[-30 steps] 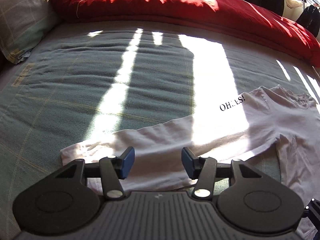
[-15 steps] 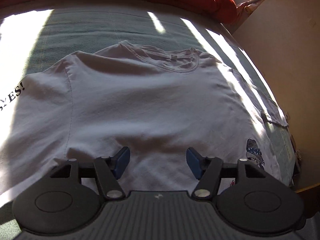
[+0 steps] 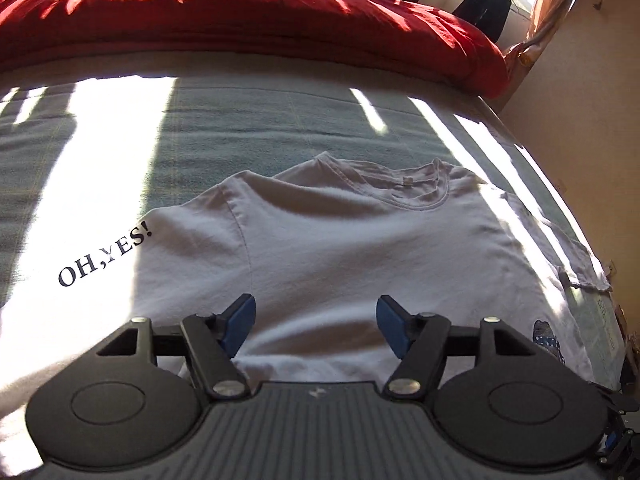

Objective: Fold clothes
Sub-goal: 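Move the open left tool over the shirt body toward the collar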

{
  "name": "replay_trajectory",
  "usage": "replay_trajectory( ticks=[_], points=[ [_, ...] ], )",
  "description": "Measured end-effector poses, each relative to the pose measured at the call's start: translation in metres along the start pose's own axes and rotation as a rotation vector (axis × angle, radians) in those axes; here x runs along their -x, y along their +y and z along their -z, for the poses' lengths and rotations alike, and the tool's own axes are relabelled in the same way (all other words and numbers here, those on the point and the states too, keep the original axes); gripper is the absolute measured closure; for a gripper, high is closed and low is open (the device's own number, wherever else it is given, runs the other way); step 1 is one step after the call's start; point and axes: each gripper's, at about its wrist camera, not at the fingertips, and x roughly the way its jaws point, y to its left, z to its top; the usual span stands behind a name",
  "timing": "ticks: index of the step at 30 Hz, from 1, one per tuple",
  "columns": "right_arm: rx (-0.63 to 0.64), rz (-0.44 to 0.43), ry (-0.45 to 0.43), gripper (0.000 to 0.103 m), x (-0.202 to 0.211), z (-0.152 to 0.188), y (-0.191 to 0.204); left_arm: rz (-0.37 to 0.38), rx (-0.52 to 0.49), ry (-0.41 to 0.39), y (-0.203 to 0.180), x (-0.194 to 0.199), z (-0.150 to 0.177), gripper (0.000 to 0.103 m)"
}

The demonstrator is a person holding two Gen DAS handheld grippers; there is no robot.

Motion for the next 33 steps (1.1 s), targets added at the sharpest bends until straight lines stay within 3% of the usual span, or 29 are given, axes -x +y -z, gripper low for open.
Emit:
replay_trajectory(
  ticks=[4,7,11,14,16,18,21,22,24,28,30,32,33],
  points=[
    [-0.030,0.036,-0.029,0.000,0.002,-0.003,-0.014,0.029,-0.002,0.030,-0.021,-0.044,-0.019,0.029],
    [-0.035,0.036,-0.033,0.000,0.003,-0.001,-0.024,0.001,0.050,0.091,-0.020,-0.089,-0.028,0.029],
    [-0.029,0.030,-0.036,0.000,0.005,0.002,-0.036,-0.086,0.054,0.040,-0.014,-0.119,-0.048,0.030],
    [-0.044,0.003,-0.024,0.000,0.005,0.003,-0.047,-0.203,0.052,0.017,-0.007,-0.133,-0.075,0.032],
    [-0.034,0.000,-0.018,0.000,0.007,0.002,-0.051,-0.209,0.047,-0.004,-0.007,-0.129,-0.089,0.033],
    [-0.044,-0.004,-0.031,0.000,0.012,0.003,-0.058,-0.209,-0.043,-0.033,-0.016,-0.124,-0.101,0.032],
    [-0.080,-0.023,-0.045,0.000,0.017,0.003,-0.070,-0.273,-0.184,-0.006,-0.028,-0.130,-0.110,0.033],
    [-0.094,-0.032,-0.044,0.000,0.017,0.003,-0.073,-0.285,-0.219,0.012,-0.030,-0.134,-0.112,0.038],
    [-0.104,-0.040,-0.045,0.000,0.018,0.004,-0.076,-0.273,-0.249,0.060,-0.026,-0.144,-0.110,0.046],
    [-0.112,-0.044,-0.050,0.000,0.020,0.005,-0.080,-0.230,-0.290,0.140,-0.017,-0.162,-0.106,0.046],
    [-0.116,-0.045,-0.050,0.000,0.020,0.005,-0.080,-0.199,-0.295,0.133,-0.016,-0.162,-0.105,0.058],
    [-0.111,-0.041,-0.049,0.000,0.019,0.005,-0.080,-0.179,-0.313,0.128,-0.020,-0.162,-0.105,0.096],
    [-0.108,-0.039,-0.050,0.000,0.018,0.005,-0.079,-0.183,-0.334,0.126,-0.023,-0.162,-0.106,0.098]
  ],
)
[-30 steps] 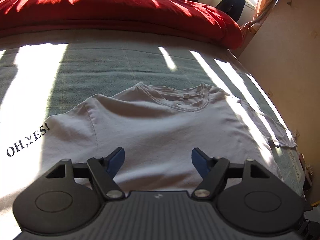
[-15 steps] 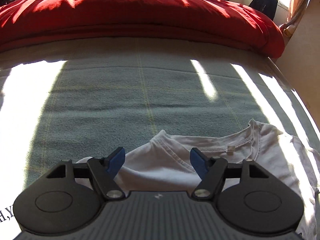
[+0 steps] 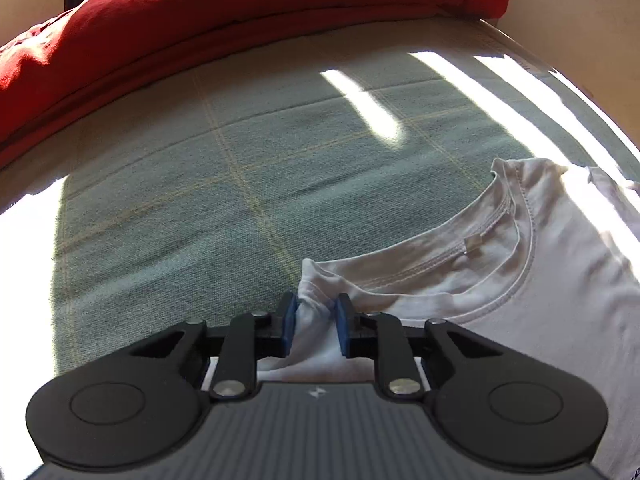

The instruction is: Fold clothes

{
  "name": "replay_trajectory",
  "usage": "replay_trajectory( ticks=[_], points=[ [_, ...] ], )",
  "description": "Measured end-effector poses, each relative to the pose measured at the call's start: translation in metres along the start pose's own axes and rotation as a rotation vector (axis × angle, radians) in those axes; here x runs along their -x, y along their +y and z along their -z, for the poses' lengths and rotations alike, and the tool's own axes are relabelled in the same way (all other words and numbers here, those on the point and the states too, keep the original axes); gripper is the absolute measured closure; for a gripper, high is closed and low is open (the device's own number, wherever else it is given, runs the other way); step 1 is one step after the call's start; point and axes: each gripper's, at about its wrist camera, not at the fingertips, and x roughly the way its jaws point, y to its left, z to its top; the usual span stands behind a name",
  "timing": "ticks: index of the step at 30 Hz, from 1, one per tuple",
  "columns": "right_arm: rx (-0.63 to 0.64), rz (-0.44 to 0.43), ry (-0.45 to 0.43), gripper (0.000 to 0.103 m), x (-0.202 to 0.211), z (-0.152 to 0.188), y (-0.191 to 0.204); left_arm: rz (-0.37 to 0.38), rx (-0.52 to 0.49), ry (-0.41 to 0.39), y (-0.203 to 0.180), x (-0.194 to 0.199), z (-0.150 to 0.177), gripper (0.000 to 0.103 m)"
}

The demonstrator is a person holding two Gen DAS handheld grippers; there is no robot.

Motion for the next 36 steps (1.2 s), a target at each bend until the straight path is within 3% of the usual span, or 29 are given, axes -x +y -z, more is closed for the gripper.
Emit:
replay_trajectory(
  ticks=[6,7,10,12,14,16,17,21,24,29,30,32,34,36],
  points=[
    [0.007,0.007,-0.004,0.000,-0.002,0.000,0.002,-0.044,-0.008,-0.051,-0.001,-0.004,-0.013,0.096],
    [0.008,0.010,-0.003,0.000,-0.003,0.000,0.003,-0.058,0.009,-0.057,0.001,-0.005,-0.013,0.088],
    [0.024,0.015,-0.001,0.000,-0.004,0.000,0.006,-0.063,0.063,-0.064,0.007,0.004,-0.012,0.082],
    [0.032,0.016,0.000,0.000,-0.003,0.001,0.007,-0.070,0.047,-0.093,0.006,0.021,-0.005,0.073],
    [0.032,0.014,0.002,0.000,-0.003,0.001,0.007,-0.037,0.069,-0.111,0.008,0.039,0.005,0.053],
    [0.023,0.009,-0.001,0.000,-0.002,0.001,0.006,0.030,0.117,-0.119,0.016,0.051,0.016,0.051],
    [0.019,0.007,-0.002,0.000,-0.002,0.001,0.006,0.025,0.129,-0.120,0.021,0.052,0.021,0.050],
    [0.022,0.012,-0.004,0.000,-0.002,0.002,0.008,-0.082,0.206,-0.096,0.049,0.044,0.034,0.055],
    [0.025,0.011,-0.005,0.000,-0.002,0.001,0.009,-0.068,0.241,-0.069,0.068,0.040,0.045,0.055],
    [0.023,0.013,0.001,0.000,-0.007,0.002,0.009,-0.096,0.104,0.008,0.064,0.025,0.060,0.056],
    [0.027,0.016,0.002,0.000,-0.007,0.002,0.009,-0.093,0.095,-0.001,0.061,0.024,0.061,0.059],
    [0.034,0.020,0.002,0.000,-0.008,0.002,0.011,-0.137,0.059,-0.016,0.053,0.025,0.061,0.093],
    [0.036,0.023,0.003,0.000,-0.009,0.002,0.012,-0.235,0.051,-0.035,0.051,0.024,0.059,0.095],
    [0.043,0.026,0.004,0.000,-0.009,0.002,0.013,-0.287,0.122,-0.037,0.062,0.024,0.055,0.095]
  ],
)
